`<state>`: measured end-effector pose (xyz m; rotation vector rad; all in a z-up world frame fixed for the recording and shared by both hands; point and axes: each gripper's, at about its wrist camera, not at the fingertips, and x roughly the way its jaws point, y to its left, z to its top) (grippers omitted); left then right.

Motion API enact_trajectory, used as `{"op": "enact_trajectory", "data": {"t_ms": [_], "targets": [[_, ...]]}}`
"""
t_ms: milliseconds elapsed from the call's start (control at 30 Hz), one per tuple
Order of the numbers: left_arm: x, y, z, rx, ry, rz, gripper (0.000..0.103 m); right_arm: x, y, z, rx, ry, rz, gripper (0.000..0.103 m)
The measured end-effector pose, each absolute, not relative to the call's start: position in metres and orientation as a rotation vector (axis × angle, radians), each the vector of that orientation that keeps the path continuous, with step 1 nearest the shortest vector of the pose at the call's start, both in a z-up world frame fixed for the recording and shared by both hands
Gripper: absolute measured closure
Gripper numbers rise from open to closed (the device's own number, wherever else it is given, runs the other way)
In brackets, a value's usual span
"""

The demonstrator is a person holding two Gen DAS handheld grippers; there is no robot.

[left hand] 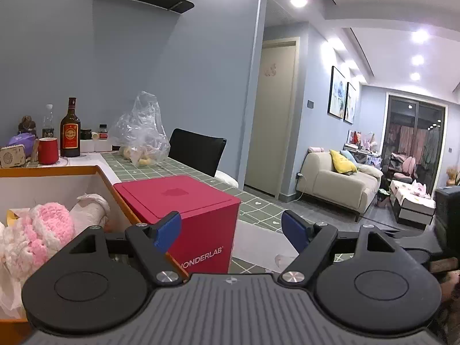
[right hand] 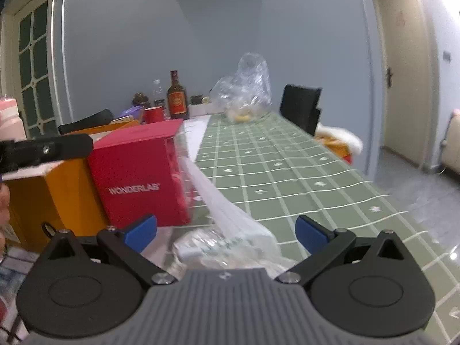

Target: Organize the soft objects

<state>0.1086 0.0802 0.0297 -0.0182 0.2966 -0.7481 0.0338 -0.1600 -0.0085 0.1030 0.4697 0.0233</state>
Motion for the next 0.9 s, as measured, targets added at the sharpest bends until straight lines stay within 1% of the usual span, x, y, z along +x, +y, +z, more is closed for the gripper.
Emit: {"op": "enact_trajectory", "data": {"t_ms": [100,300,333,367,433,467,500,533,600,700,900], "targets": [[0.113,0.082,0.029,-0.036,0.318,-0.760,0.010,0.049,-0.147,-0.002,-0.010,0.483,0.032,0.003],[0.112,0.081,0.028,-0.033,0.317,-0.777,0.010,0.074,-0.138,-0.006,-0.071,0.507,-0.015,0.003],[0.112,0.080,0.028,-0.031,0.317,-0.780,0.010,0.079,-0.137,-0.009,-0.080,0.520,-0.028,0.006],[0.112,0.080,0.028,-0.028,0.316,-0.780,0.010,0.082,-0.137,-0.011,-0.083,0.530,-0.038,0.012],[0.110,0.079,0.026,-0.022,0.312,-0.783,0.010,0.086,-0.138,-0.014,-0.083,0.543,-0.050,0.042],[0.110,0.079,0.026,-0.024,0.314,-0.785,0.010,0.088,-0.138,-0.016,-0.076,0.548,-0.056,0.048],[0.110,0.079,0.026,-0.026,0.315,-0.785,0.010,0.088,-0.139,-0.017,-0.071,0.553,-0.062,0.059],[0.110,0.079,0.027,-0.029,0.317,-0.782,0.010,0.088,-0.139,-0.018,-0.074,0.552,-0.069,0.077],[0.112,0.080,0.027,-0.036,0.322,-0.781,0.010,0.084,-0.140,-0.019,-0.077,0.534,-0.087,0.095],[0.113,0.082,0.027,-0.055,0.333,-0.787,0.010,0.068,-0.144,-0.015,-0.054,0.447,-0.087,0.098],[0.115,0.082,0.027,-0.051,0.368,-0.833,0.010,0.019,-0.180,0.003,0.193,0.213,-0.046,0.098]]}}
